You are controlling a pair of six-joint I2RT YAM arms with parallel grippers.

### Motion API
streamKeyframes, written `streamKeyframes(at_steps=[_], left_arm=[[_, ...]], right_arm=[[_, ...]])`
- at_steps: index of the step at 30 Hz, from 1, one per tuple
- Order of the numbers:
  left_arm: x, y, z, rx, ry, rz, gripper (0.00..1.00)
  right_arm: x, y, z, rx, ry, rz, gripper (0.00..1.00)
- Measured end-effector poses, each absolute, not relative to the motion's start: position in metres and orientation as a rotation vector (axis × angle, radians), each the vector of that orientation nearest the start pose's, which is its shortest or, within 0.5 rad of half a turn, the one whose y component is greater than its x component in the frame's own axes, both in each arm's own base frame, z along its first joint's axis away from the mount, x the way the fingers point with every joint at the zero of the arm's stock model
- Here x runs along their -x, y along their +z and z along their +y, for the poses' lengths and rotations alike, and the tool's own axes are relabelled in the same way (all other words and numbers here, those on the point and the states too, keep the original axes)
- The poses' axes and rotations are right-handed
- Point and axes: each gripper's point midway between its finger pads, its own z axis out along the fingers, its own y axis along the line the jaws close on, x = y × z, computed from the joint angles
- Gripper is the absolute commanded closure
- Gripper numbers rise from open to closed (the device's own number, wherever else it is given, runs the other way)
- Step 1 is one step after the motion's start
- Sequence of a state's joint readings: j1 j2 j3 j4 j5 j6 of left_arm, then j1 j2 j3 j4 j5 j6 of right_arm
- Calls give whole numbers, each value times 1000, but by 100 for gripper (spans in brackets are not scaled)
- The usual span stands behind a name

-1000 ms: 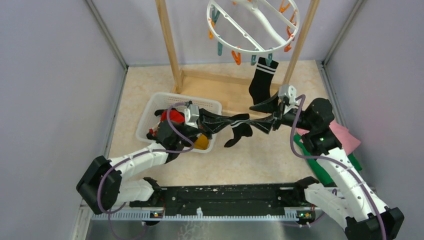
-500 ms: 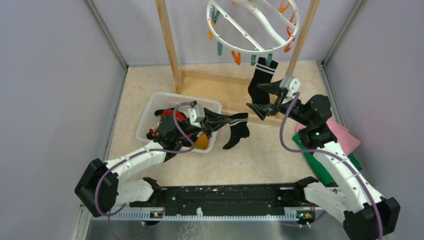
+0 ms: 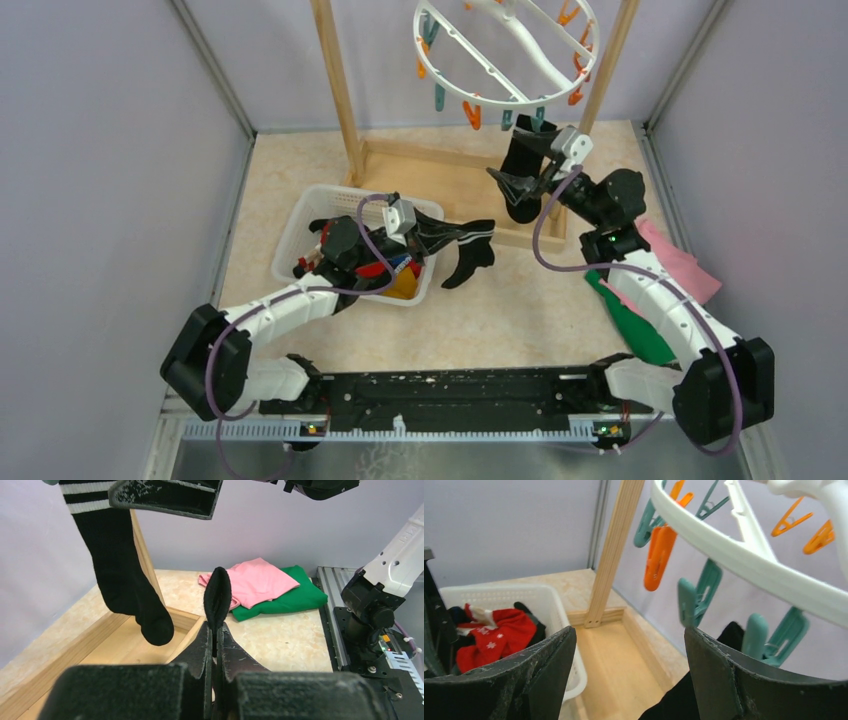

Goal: Clip the socks to the hanger
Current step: Pick up the sock from the bin.

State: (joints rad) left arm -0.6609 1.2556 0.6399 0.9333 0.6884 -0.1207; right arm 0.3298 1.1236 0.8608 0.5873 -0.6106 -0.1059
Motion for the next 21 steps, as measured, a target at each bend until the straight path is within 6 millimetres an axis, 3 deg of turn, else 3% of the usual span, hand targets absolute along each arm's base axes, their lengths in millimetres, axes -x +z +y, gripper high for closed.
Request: streamKeyframes(at_steps=[8,21], left_arm=[[-242,293,-325,-939,-1084,1069,100],[-250,294,-324,-936,-1100,1063,100]], right_arm=[[-359,385,204,736,518,1042,23],[-381,400,210,689,546,1011,23]])
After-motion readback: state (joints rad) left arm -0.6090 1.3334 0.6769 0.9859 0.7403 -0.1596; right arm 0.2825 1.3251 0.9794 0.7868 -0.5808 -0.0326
